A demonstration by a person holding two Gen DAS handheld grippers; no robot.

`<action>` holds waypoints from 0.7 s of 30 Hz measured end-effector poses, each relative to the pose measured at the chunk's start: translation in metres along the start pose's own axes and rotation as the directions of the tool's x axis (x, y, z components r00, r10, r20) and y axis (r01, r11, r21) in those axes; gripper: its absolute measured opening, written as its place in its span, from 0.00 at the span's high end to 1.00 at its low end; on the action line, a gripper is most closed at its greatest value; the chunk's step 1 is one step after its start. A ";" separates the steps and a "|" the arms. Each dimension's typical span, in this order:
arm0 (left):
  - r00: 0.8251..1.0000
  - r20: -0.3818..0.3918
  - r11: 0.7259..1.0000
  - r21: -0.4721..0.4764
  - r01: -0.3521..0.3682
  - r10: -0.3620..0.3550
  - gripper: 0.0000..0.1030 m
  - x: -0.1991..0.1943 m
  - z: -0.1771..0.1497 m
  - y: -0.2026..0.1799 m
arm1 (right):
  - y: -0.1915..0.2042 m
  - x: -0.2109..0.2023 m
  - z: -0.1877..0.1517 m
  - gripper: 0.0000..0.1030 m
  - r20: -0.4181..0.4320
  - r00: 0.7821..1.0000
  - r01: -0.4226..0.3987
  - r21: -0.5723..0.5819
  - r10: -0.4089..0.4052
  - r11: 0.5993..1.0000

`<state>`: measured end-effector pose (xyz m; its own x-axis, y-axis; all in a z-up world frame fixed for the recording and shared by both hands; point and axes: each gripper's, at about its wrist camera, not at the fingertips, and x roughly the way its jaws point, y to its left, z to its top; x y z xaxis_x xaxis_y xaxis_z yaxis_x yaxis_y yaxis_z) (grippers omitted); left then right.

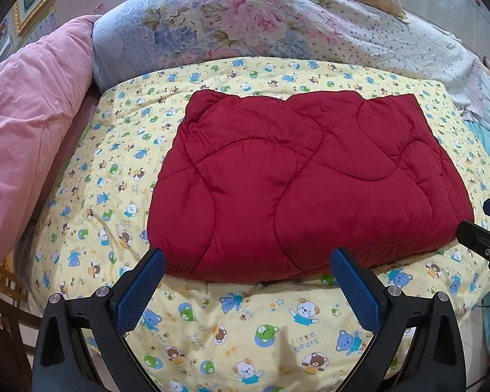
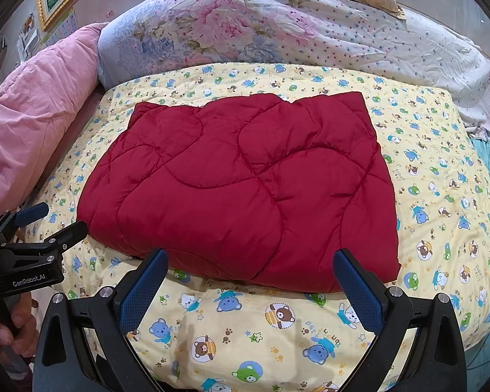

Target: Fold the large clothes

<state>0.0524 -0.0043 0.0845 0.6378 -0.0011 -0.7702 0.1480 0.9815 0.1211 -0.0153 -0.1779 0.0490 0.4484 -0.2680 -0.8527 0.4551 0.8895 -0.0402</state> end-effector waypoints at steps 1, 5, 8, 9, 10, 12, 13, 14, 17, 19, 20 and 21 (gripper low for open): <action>1.000 0.001 1.000 0.000 0.000 0.000 0.01 0.000 0.000 0.000 | 0.000 0.000 0.000 0.01 0.000 1.000 0.000 0.000 0.000 1.000; 1.000 0.004 1.000 0.002 0.001 -0.001 0.01 -0.001 0.000 -0.001 | 0.000 0.000 0.000 0.01 0.000 1.000 0.000 -0.001 0.000 1.000; 1.000 0.005 1.000 0.003 0.002 -0.002 0.01 -0.001 0.000 -0.002 | 0.000 0.000 0.000 0.01 0.001 1.000 0.000 -0.001 0.000 1.000; 1.000 0.005 1.000 0.003 0.003 -0.003 0.01 -0.001 0.000 -0.001 | 0.000 0.000 0.000 0.01 0.001 1.000 0.000 -0.001 0.000 1.000; 1.000 0.004 1.000 0.003 0.002 -0.002 0.01 -0.001 0.000 -0.001 | 0.000 0.000 0.001 0.01 0.001 1.000 -0.001 -0.001 0.001 1.000; 1.000 0.005 1.000 0.002 0.002 -0.002 0.01 -0.001 0.000 -0.002 | 0.000 0.000 0.001 0.01 0.001 1.000 0.001 -0.001 -0.001 1.000; 1.000 0.005 1.000 0.002 0.002 -0.002 0.01 -0.001 0.000 -0.002 | 0.000 0.000 0.001 0.01 0.000 1.000 0.000 -0.001 0.000 1.000; 1.000 0.004 1.000 0.000 0.002 -0.002 0.01 -0.001 0.000 -0.002 | 0.000 0.000 0.001 0.01 0.000 1.000 -0.001 -0.001 0.001 1.000; 1.000 0.005 1.000 -0.001 0.003 -0.003 0.01 -0.001 0.001 0.000 | 0.000 -0.001 0.001 0.01 0.000 1.000 0.000 0.000 0.000 1.000; 1.000 0.005 1.000 0.000 0.003 -0.003 0.01 -0.001 0.001 0.000 | 0.000 -0.001 0.001 0.01 0.001 1.000 -0.001 0.000 0.001 1.000; 1.000 0.005 1.000 0.001 0.004 -0.004 0.01 -0.001 0.001 -0.001 | 0.000 0.000 0.001 0.01 0.000 1.000 -0.002 0.000 0.002 1.000; 1.000 0.006 1.000 0.000 0.005 -0.005 0.01 -0.001 0.001 -0.001 | 0.000 -0.001 0.001 0.01 0.000 1.000 -0.001 0.001 0.001 1.000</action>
<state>0.0518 -0.0050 0.0858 0.6414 -0.0068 -0.7672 0.1512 0.9815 0.1177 -0.0143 -0.1780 0.0502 0.4492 -0.2671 -0.8526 0.4554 0.8895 -0.0388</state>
